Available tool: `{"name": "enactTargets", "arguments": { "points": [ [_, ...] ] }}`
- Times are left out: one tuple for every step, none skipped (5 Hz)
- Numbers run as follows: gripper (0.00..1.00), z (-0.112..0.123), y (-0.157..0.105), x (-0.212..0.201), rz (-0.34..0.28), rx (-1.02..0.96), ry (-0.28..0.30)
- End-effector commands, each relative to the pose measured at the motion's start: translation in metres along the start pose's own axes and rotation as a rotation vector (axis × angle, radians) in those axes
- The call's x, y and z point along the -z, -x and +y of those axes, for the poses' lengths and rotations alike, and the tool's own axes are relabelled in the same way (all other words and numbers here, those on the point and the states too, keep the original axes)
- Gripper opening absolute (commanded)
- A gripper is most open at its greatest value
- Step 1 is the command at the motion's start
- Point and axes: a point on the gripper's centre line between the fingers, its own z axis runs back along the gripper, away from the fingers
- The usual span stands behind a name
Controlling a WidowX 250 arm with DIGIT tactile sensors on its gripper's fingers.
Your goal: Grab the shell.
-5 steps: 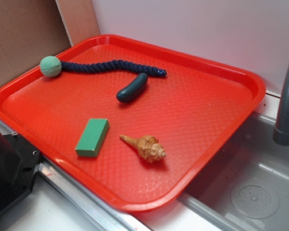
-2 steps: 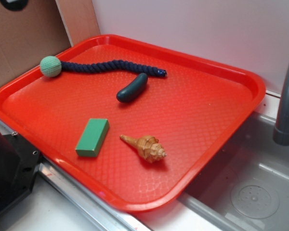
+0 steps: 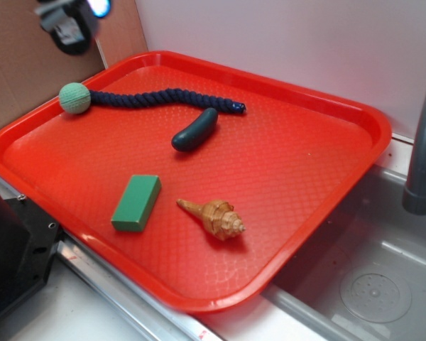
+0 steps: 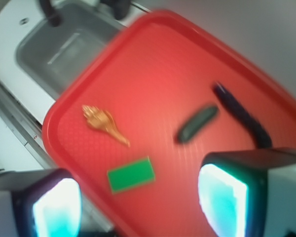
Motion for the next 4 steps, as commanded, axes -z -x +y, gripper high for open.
{"name": "enactTargets", "arguments": {
  "points": [
    [1.00,-0.024,-0.028,0.040,0.038,0.268,-0.037],
    [1.00,-0.027,-0.028,0.055,0.056,0.304,-0.019],
    [1.00,-0.038,-0.025,0.078,0.090,0.367,0.014],
    [1.00,-0.047,-0.019,0.098,0.126,0.410,0.036]
  ]
}}
